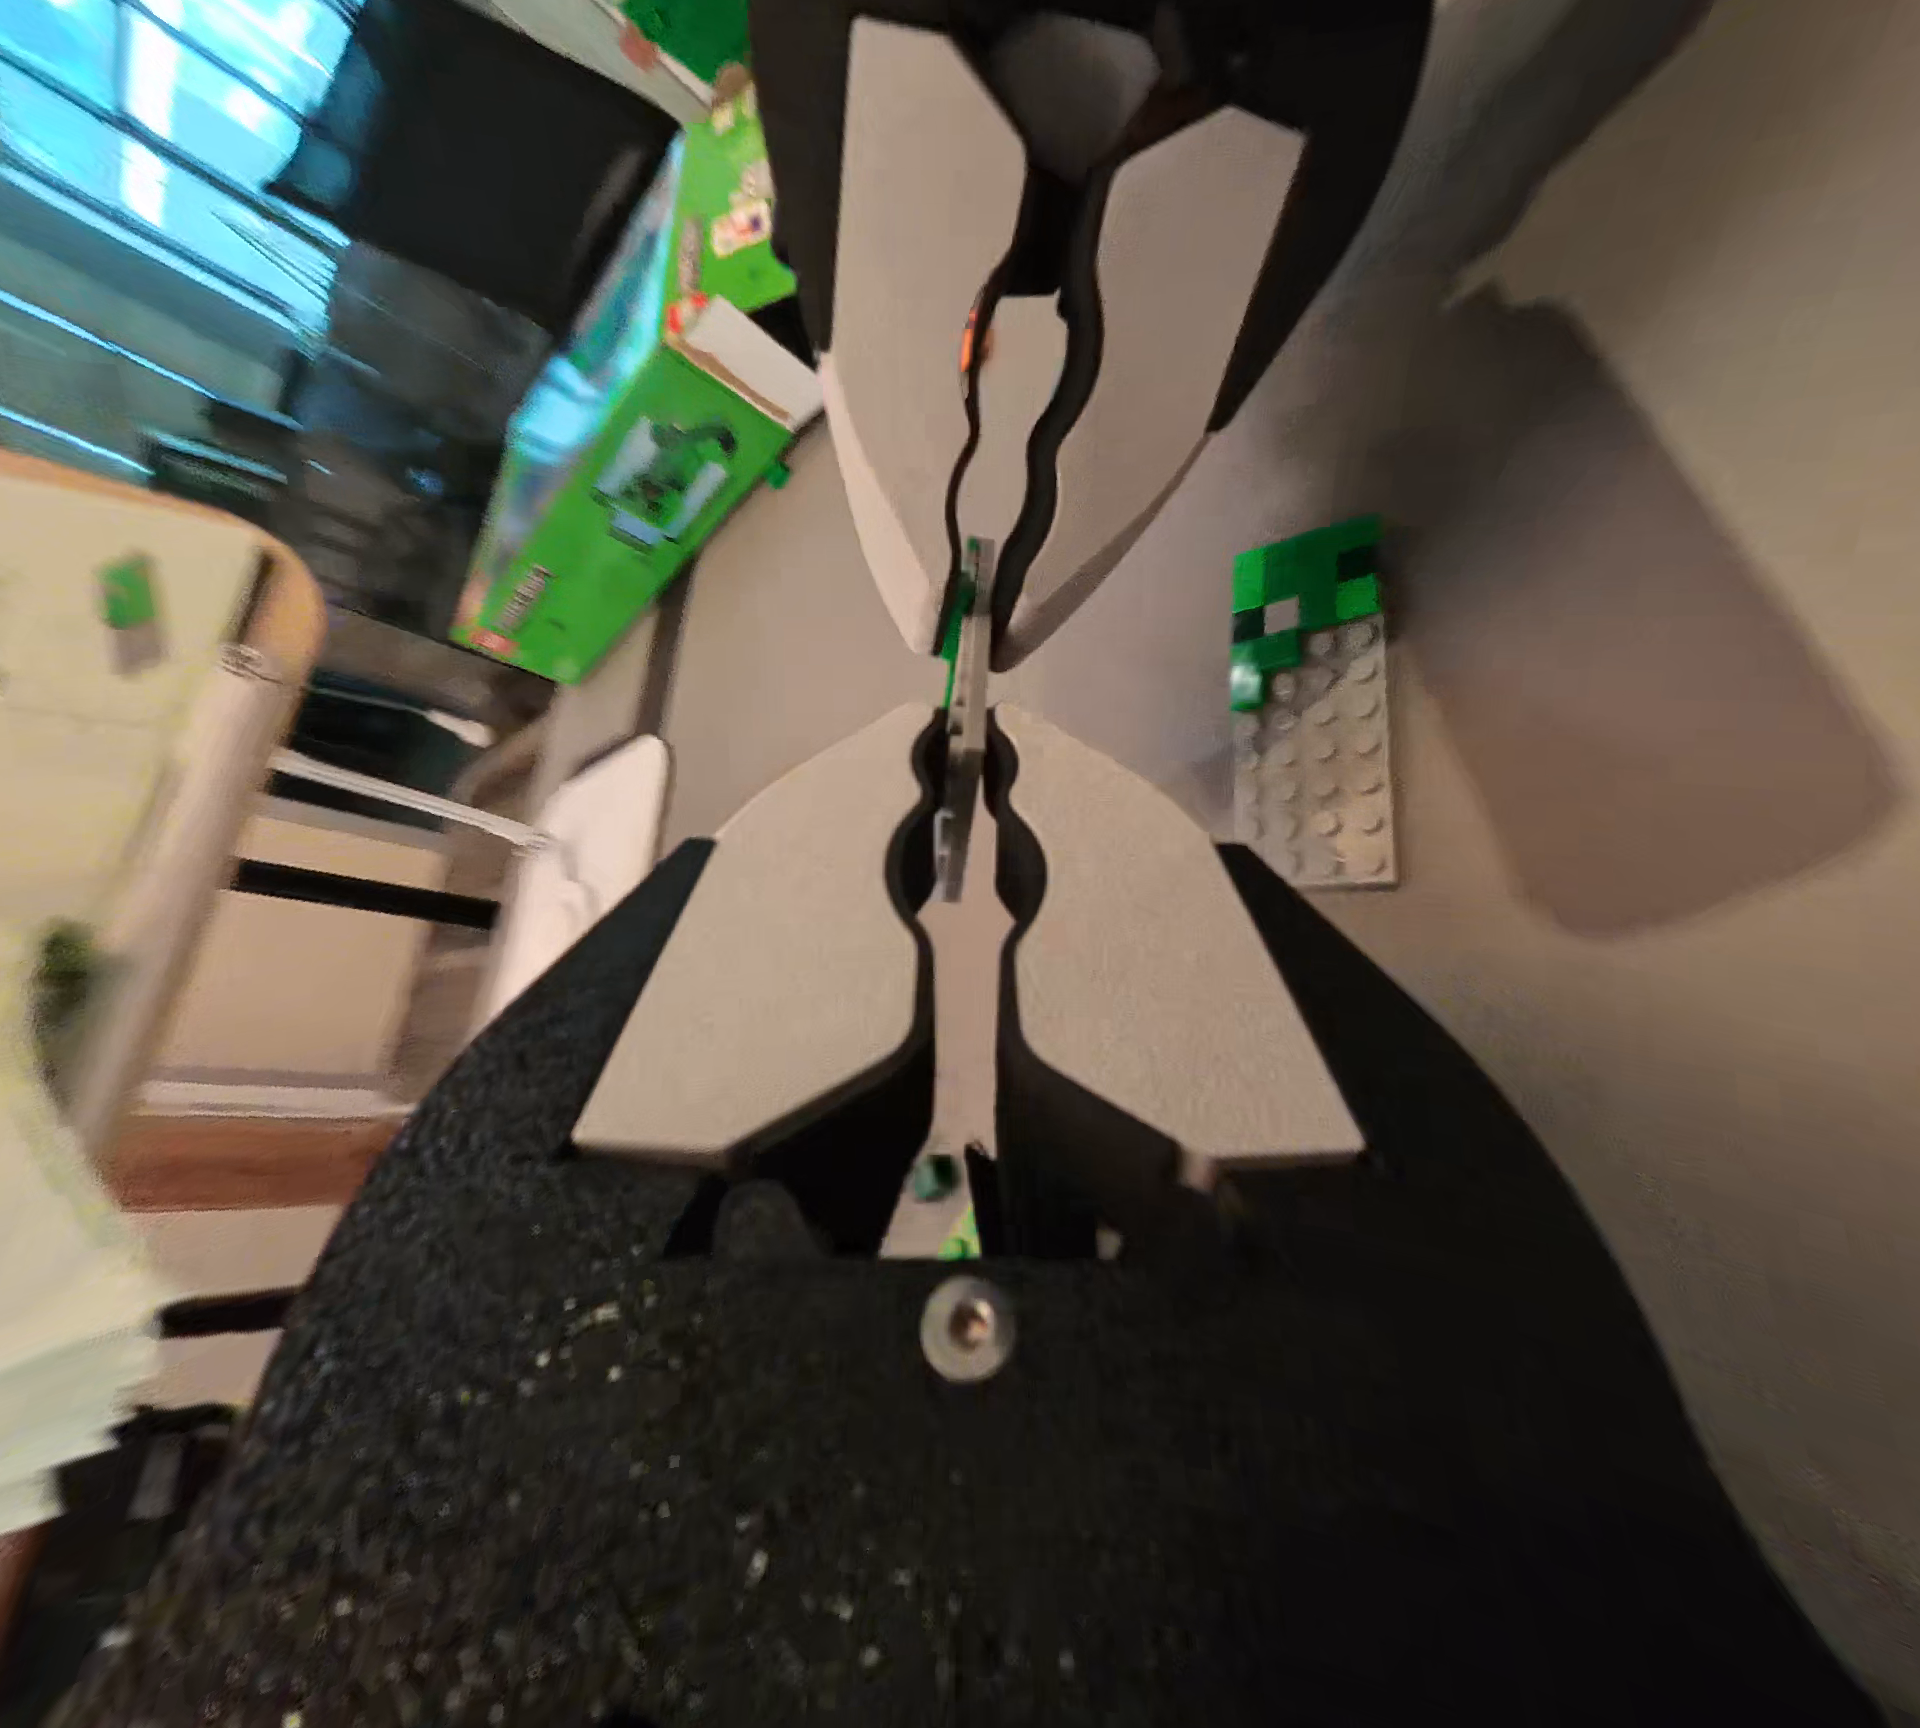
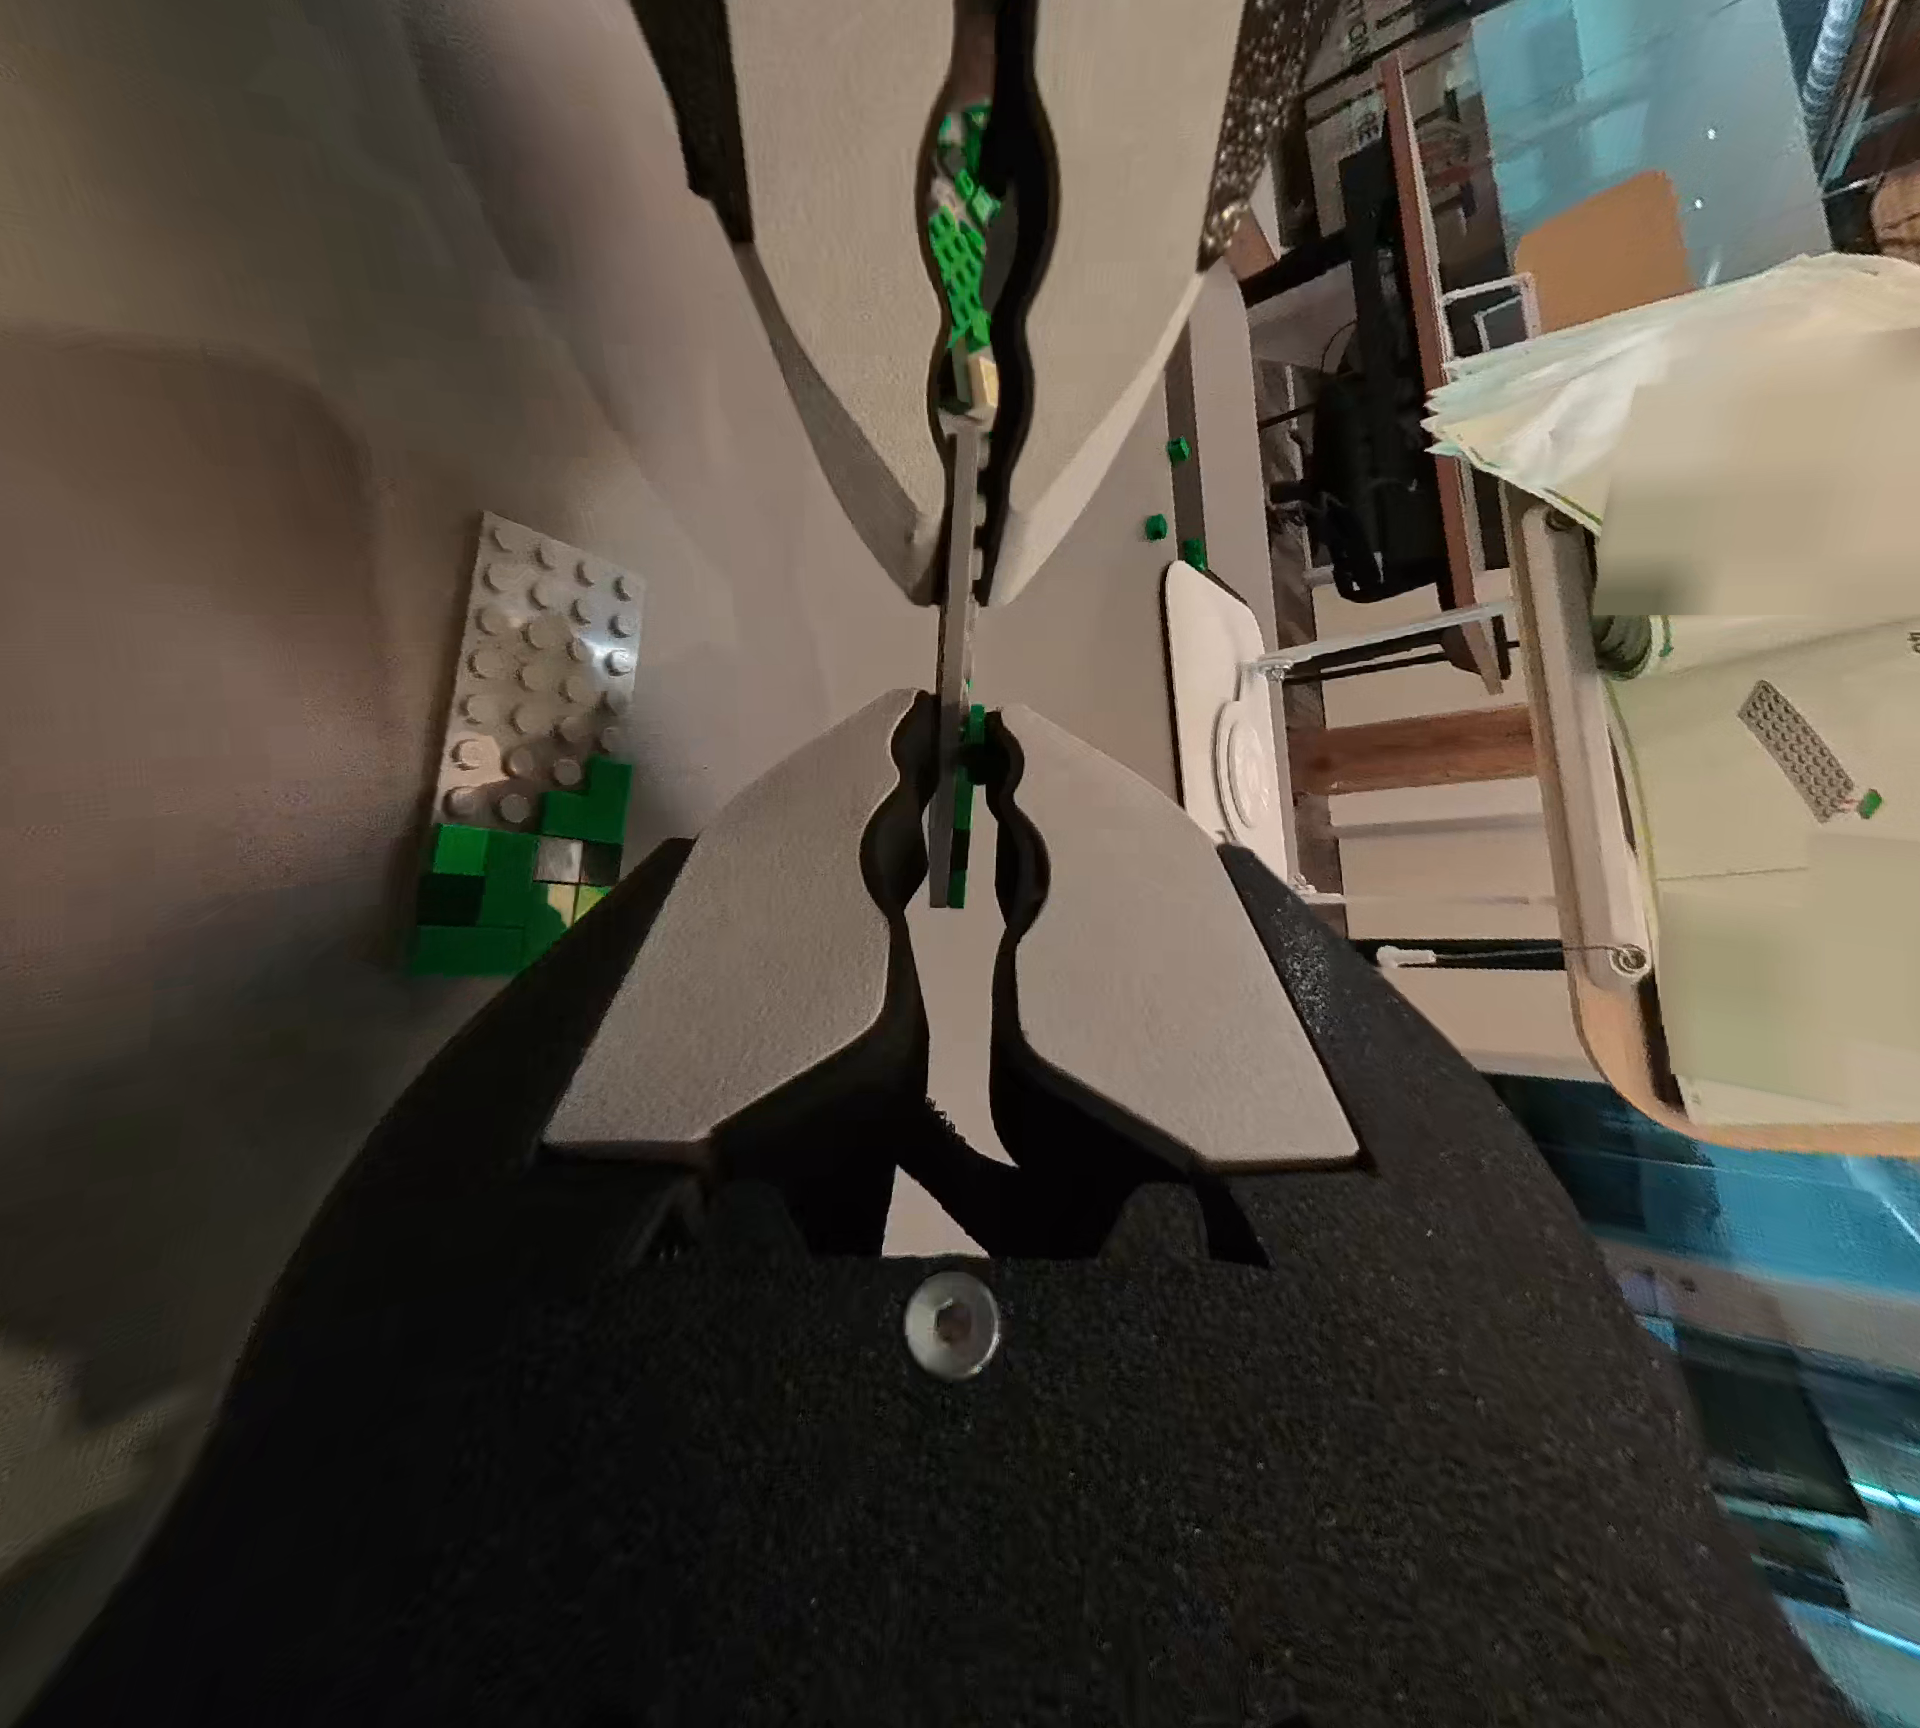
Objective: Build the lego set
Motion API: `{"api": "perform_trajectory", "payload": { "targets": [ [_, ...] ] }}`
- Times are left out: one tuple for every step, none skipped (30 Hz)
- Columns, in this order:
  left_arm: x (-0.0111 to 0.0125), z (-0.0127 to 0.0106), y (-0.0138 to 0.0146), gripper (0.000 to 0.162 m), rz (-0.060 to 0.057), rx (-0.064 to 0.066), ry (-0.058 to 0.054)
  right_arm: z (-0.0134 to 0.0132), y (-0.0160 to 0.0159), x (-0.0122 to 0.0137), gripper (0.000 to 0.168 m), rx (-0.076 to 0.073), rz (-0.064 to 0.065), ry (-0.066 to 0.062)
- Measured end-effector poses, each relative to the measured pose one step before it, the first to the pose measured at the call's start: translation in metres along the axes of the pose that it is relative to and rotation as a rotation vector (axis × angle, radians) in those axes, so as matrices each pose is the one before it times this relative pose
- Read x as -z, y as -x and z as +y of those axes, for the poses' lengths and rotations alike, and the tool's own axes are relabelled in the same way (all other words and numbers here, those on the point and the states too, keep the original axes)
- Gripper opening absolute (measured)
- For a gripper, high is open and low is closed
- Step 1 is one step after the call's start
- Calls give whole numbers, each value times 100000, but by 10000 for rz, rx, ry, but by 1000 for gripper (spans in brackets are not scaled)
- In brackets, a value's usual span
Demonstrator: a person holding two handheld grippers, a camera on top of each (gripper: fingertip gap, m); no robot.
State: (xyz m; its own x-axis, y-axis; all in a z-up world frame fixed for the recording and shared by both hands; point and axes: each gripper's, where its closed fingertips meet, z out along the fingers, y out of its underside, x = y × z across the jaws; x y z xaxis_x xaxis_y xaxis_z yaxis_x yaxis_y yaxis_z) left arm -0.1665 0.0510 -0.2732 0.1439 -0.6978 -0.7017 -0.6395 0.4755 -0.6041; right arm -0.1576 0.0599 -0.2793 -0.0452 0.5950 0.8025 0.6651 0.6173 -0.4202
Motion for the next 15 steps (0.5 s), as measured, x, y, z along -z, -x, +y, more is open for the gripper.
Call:
{"api": "perform_trajectory", "payload": {
  "targets": [
    [153, -217, -50, 4, -248, -495, -112, -164, 37, 104, 8, 37, 3, -78],
    [85, -142, -65, 4, -192, -303, -47, -122, -18, 124, 8, 69, 52, -16],
    [49, -145, -23, 4, -168, -260, -36, -46, -30, 118, 8, 119, 73, 54],
    [46, -121, -4, 4, -156, -291, -1, -49, -41, 100, 8, 180, 127, 76],
    [59, -140, 3, 4, -130, -280, 18, -49, -40, 108, 8, 266, 177, 78],
    [52, -136, -43, 4, -115, -291, 0, -62, -18, 102, 8, 325, 192, 81],
    [32, -97, -106, 4, -56, -225, 7, -23, 79, 90, 8, 319, 113, 95],
    [4, -81, -146, 4, -22, -140, -10, 7, 120, 61, 8, 227, 55, 99],
    [4, -54, -143, 4, -7, -175, -17, 7, 161, 44, 8, 134, 2, 71],
    [26, -82, -95, 4, -50, -244, -4, -8, 113, 36, 8, 66, -3, 54],
    [5, -89, -98, 4, -21, -133, -12, -20, 101, 39, 8, 61, -15, 41],
    [-7, -65, -109, 4, 21, 1, -38, -13, 117, 33, 8, 54, -54, 31],
    [-49, -55, -78, 4, 47, 83, -15, 53, 115, -5, 8, 19, -84, 89],
    [-56, -60, -70, 4, 62, 58, 23, 135, 110, -50, 8, -12, -86, 147],
    [-63, 14, -78, 4, 40, -29, 79, 102, 105, -55, 8, 24, -90, 138]
  ]
}}
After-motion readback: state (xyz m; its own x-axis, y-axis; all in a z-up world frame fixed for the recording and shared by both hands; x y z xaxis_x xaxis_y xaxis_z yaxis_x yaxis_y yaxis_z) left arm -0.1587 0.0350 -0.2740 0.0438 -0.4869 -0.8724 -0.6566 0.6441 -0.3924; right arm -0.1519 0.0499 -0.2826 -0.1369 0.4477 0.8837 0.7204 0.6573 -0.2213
